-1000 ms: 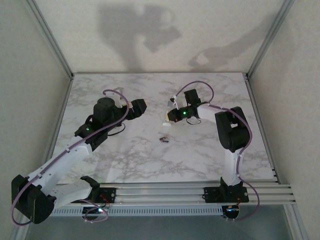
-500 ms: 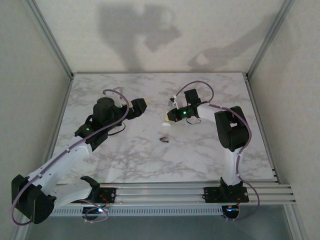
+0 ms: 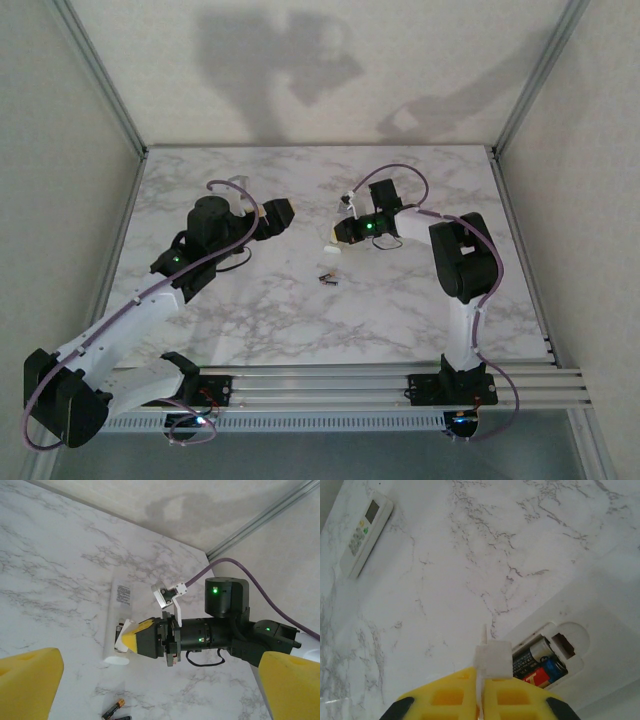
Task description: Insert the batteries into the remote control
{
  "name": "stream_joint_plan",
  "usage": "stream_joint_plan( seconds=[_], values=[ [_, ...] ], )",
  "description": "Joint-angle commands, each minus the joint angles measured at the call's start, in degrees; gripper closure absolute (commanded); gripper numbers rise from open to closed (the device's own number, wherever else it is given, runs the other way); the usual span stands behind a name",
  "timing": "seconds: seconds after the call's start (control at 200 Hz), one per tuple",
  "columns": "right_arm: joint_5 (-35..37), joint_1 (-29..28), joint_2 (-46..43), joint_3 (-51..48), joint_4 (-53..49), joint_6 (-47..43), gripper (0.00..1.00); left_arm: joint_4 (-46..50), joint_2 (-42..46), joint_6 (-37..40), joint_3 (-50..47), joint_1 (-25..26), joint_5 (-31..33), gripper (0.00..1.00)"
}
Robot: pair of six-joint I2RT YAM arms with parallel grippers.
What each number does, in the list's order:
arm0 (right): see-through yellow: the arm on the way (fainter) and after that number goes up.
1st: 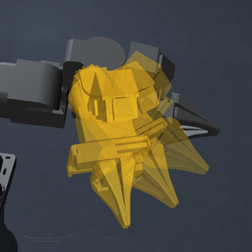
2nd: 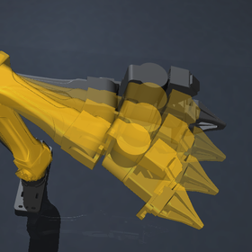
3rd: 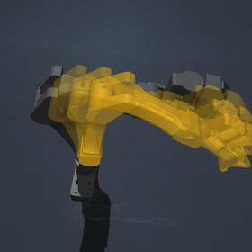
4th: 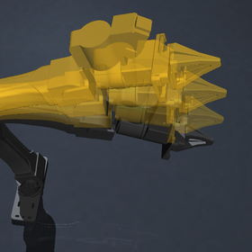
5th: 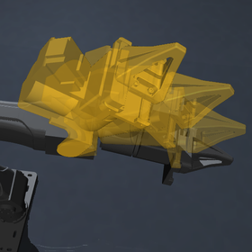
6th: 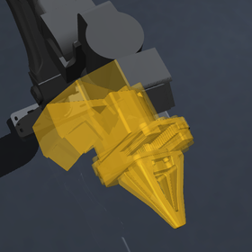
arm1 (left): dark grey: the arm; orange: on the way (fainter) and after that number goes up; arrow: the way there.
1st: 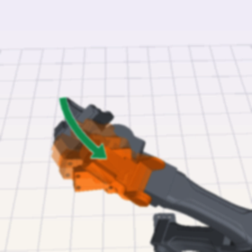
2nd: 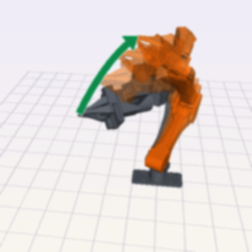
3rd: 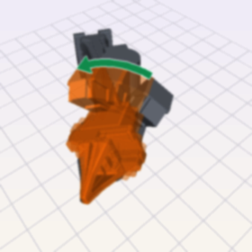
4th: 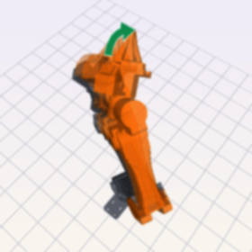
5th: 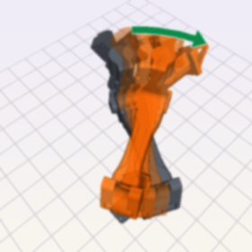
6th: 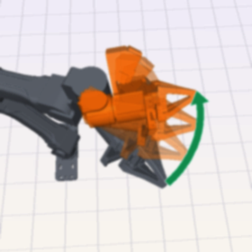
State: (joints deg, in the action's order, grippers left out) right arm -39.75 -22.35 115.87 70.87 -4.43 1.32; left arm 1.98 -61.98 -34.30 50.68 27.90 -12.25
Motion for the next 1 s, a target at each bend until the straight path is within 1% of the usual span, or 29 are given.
stream_joint_plan(
  seconds=[0.0, 0.606, 0.821, 0.991],
  values=[
    [-0.6, -0.2, -1.4, -1.4, 1.2, 2.3, 0.91, -1.2, 0.5, -0.3, -0.2, -0.5, -0.8, 0.0],
    [-3.3, 0.8, -3.5, -4.0, 6.6, 6.3, 0.93, -2.0, -0.5, -0.6, -0.1, -0.5, -1.1, 0.0],
    [-3.8, 0.8, -2.4, -4.2, 6.9, 6.9, 0.93, -2.3, -0.7, -0.7, -0.1, -0.5, -1.3, 0.0],
    [-2.9, 0.8, -1.6, -5.2, 7.4, 6.3, 0.93, -2.2, -0.6, -0.6, -0.1, -0.5, -1.2, 0.0]
  ],
)
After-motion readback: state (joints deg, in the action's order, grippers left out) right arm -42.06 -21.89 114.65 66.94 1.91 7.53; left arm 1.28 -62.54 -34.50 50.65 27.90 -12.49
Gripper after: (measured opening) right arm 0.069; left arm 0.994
